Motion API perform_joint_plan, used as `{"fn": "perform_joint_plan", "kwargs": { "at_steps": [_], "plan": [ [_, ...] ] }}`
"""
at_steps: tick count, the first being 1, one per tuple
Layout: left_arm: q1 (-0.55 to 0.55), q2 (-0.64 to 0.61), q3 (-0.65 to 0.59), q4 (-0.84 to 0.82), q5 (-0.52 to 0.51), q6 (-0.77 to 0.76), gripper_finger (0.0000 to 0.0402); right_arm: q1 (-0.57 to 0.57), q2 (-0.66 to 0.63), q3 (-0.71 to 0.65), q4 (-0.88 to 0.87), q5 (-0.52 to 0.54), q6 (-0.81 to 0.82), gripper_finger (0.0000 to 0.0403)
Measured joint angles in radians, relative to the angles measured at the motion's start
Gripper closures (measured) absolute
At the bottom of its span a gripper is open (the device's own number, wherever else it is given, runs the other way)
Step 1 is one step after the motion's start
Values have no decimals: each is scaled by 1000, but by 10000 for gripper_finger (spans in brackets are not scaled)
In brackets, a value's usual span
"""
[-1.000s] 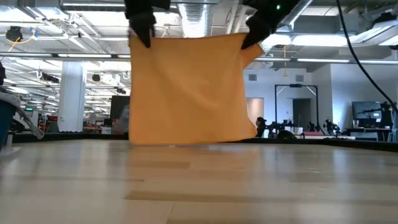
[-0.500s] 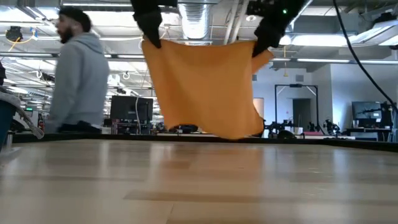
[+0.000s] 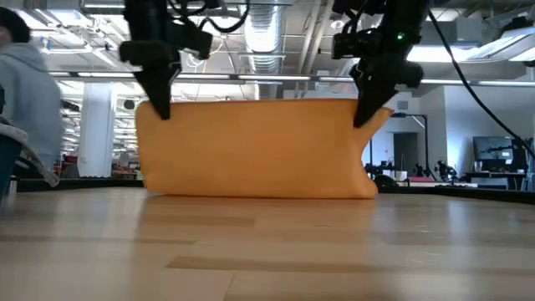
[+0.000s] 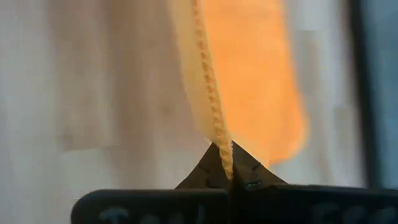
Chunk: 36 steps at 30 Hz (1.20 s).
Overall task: Fold microfiber towels
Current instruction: Fold the orange microfiber towel
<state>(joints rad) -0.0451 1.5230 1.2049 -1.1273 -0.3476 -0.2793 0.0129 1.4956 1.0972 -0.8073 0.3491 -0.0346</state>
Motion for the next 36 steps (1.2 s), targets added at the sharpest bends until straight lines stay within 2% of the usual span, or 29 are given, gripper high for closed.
{"fn": "perform_joint_plan", "kwargs": {
  "at_steps": [3, 9, 19, 26, 36],
  "plan": [
    [-56, 0, -52, 37, 53, -75, 401, 58, 42, -6, 1, -57, 34, 399],
    [-135, 0, -117, 110, 139, -187, 401, 146, 125, -6, 3, -67, 82, 399],
    [-182, 0, -228, 269, 176, -225, 401, 176, 235, -6, 5, -93, 131, 397],
    [-126, 0, -240, 274, 85, -225, 401, 138, 259, -6, 3, -29, 156, 397],
    [58, 0, -238, 293, -49, -165, 401, 9, 258, -6, 12, 108, 169, 397]
  ]
}}
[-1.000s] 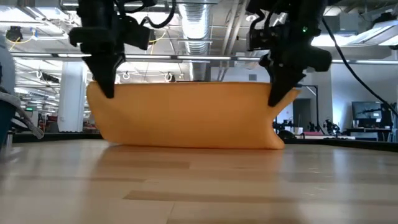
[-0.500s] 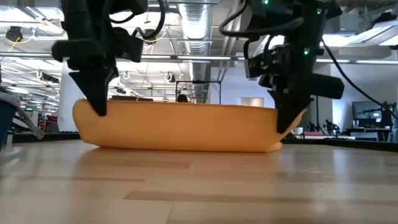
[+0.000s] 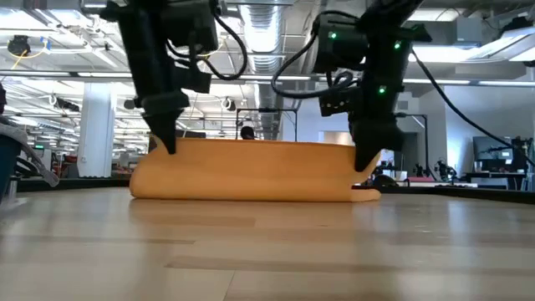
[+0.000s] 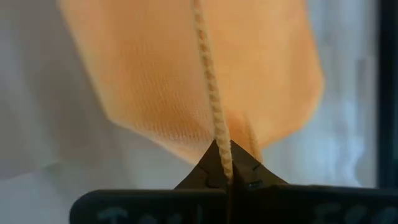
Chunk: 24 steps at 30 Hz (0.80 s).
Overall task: Fold microfiber towels
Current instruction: Fold the orange microfiber towel
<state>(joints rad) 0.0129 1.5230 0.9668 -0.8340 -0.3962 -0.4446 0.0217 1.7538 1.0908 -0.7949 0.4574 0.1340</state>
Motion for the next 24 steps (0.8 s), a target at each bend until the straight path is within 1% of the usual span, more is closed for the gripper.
{"fn": "perform_joint_plan", "kwargs": {
  "at_steps": [5, 9, 14, 17, 24],
  "plan": [
    [88, 0, 0, 54, -7, 45, 401, -76, 0, 0, 11, 72, -1, 397],
    [144, 0, 0, 105, -9, 86, 401, -133, 0, 0, 28, 80, -11, 397],
    [194, 0, 0, 149, -9, 115, 401, -184, 0, 0, 45, 122, -12, 397],
    [217, 0, 0, 175, -9, 142, 401, -213, 0, 0, 71, 125, -16, 397],
    [265, 0, -2, 190, -29, 146, 401, -255, 0, 0, 158, 128, -96, 397]
  ]
}}
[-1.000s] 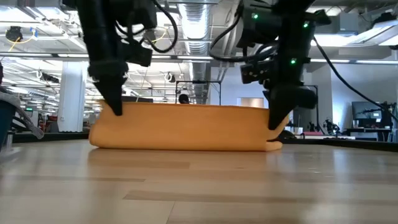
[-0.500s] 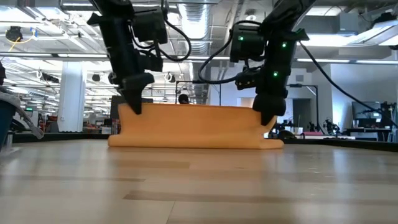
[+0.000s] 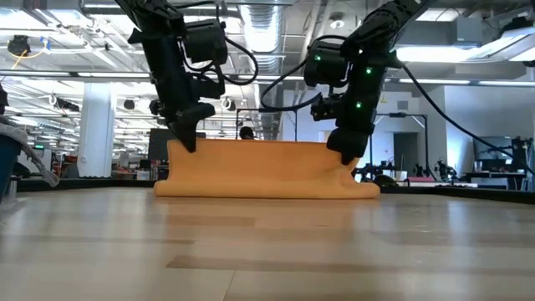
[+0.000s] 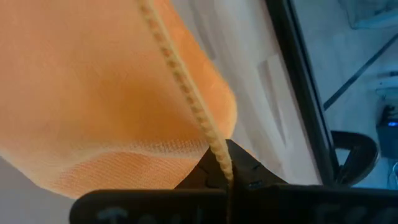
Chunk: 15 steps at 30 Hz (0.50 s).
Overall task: Fold microfiber towels
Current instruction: Fold the orange microfiber towel
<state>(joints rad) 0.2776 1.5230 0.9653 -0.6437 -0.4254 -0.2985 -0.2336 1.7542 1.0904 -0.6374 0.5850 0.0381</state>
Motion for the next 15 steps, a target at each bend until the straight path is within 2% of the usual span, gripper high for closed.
{"fn": "perform_joint_plan", "kwargs": {
  "at_steps": [15],
  "plan": [
    [64, 0, 0, 10, -24, 0, 401, -22, 1, 0, 41, -27, -47, 394]
  ]
}}
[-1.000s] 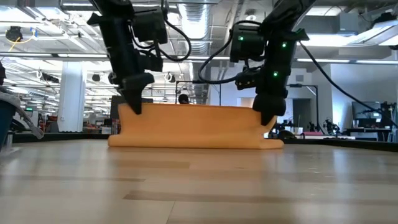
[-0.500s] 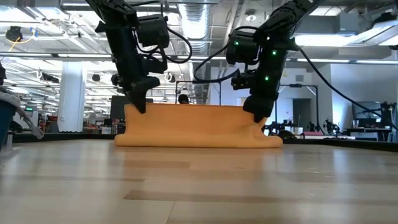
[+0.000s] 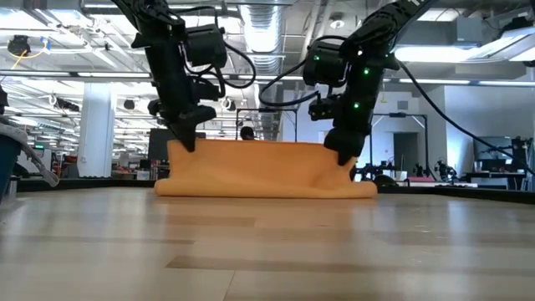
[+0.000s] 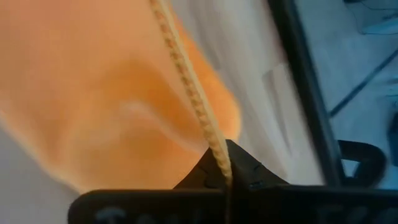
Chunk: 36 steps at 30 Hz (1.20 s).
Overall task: Fold microfiber towels
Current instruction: Fold the orange microfiber towel
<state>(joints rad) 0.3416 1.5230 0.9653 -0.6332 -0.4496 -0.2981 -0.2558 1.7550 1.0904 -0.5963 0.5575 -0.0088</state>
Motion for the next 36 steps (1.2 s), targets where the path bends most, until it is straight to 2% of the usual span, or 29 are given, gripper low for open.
{"fn": "perform_joint_plan", "kwargs": {
  "at_steps": [4, 11, 16, 22, 26, 31, 36],
  "plan": [
    [3, 0, 0, -1, -4, 18, 401, 0, 0, 0, 7, -45, 0, 378],
    [3, 0, -1, 8, -9, 43, 401, -2, 1, -2, 10, -35, -1, 330],
    [9, 0, -1, 17, -8, 44, 396, -2, 1, -2, 25, -32, -20, 282],
    [33, 0, -1, 19, -11, 88, 343, -2, 1, -2, 36, -32, -26, 209],
    [51, 0, -1, 26, -17, 88, 297, -2, 1, -2, 46, -32, -26, 175],
    [71, 0, -1, 26, -35, 96, 261, -2, -1, -1, 56, -33, -36, 163],
    [51, 0, -1, 14, 37, 116, 253, 44, -49, -1, 9, -81, -136, 163]
  ]
}}
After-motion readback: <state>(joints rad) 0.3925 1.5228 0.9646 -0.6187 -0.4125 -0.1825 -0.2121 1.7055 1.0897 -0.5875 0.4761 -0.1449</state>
